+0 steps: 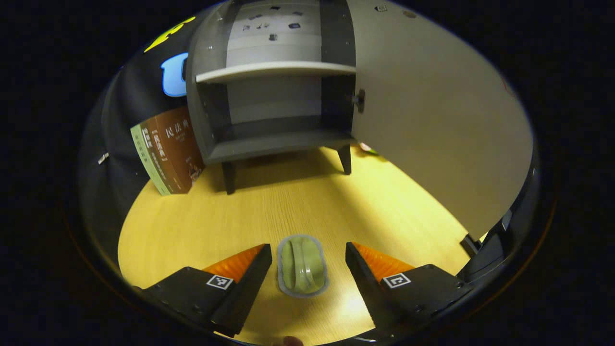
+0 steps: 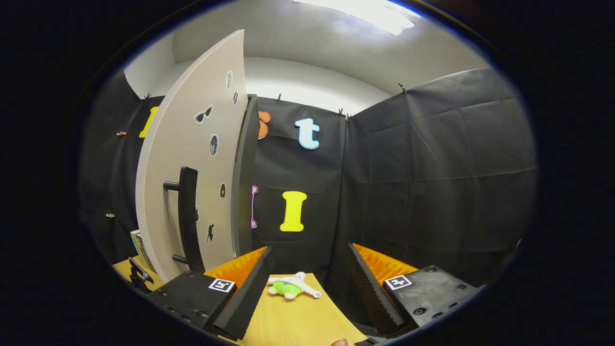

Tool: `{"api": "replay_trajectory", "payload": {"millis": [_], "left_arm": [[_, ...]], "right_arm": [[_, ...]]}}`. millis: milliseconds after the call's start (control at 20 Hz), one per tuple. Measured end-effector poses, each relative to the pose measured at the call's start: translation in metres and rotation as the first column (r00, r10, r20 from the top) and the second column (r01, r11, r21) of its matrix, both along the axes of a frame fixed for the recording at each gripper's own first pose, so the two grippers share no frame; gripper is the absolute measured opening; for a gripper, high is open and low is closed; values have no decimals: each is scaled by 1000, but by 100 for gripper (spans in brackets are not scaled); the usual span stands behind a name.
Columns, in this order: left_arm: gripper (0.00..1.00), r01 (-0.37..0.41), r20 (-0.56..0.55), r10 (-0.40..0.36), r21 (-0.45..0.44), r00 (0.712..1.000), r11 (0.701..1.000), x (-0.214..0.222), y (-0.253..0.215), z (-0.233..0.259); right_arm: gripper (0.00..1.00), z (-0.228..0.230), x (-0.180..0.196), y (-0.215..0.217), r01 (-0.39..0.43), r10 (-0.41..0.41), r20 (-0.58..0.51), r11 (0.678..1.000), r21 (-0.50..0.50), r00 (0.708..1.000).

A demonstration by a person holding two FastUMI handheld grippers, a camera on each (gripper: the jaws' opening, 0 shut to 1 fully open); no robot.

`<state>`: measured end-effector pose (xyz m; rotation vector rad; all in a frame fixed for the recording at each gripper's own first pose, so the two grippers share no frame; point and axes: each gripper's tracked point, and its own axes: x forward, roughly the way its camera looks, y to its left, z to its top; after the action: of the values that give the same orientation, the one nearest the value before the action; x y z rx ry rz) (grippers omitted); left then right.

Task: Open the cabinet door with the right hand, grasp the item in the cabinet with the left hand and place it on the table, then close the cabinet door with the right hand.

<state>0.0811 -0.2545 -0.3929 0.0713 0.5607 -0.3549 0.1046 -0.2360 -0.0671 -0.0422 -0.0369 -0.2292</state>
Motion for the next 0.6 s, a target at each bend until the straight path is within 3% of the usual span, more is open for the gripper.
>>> {"api": "replay_trajectory", "payload": {"millis": [300, 450, 600], "left_arm": [[97, -65, 194, 92, -141, 977, 988, -5, 25, 137], [96, -91, 284, 138, -172, 949, 981, -4, 57, 198], [96, -146, 340, 205, -192, 918, 970, -3, 93, 244]], "right_arm": [[97, 5, 3, 9, -33, 34, -5, 998, 62, 999], [94, 4, 8, 14, -42, 43, -14, 996, 77, 999], [97, -1, 12, 21, -53, 56, -40, 995, 81, 998]]}}
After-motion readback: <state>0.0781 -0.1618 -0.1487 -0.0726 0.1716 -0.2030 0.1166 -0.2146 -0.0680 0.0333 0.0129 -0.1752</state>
